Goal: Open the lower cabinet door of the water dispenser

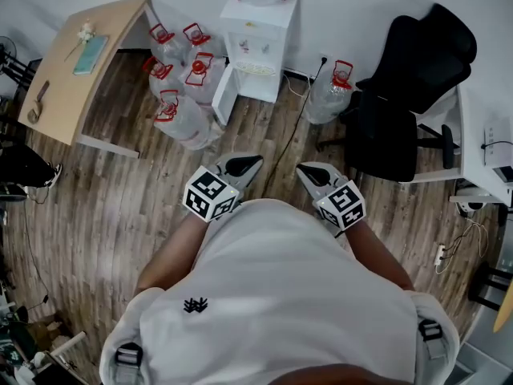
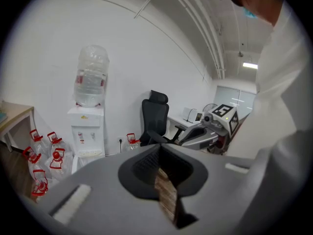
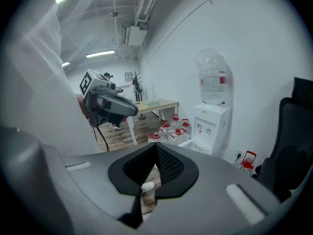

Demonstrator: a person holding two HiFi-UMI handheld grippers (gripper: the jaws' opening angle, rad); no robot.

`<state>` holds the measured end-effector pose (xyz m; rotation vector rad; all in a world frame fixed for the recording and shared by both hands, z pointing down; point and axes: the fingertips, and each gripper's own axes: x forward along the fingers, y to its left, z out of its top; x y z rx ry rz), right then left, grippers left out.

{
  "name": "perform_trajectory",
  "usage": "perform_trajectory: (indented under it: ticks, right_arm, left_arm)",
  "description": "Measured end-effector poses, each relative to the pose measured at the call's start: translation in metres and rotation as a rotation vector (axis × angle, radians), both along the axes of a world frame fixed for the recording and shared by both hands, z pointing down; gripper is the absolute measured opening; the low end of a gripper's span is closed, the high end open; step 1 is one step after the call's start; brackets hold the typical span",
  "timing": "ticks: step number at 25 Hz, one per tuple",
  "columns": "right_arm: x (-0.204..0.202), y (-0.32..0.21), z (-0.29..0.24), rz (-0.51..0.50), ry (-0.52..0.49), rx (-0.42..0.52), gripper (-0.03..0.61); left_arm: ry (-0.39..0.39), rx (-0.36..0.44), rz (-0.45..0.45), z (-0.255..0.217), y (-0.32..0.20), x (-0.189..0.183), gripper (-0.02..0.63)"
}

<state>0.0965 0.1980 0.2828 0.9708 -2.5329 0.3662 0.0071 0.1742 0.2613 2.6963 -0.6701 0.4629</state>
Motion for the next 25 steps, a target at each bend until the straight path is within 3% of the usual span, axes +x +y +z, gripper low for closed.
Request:
perform_trajectory:
  ticks: [25]
  right_arm:
    - [-0.007, 0.018, 0.002, -0.024, -0.035, 0.009, 0.002]
  left_arm:
    - [-0.025, -0.014, 0.011, 0.010, 0.021, 0.003, 0.055]
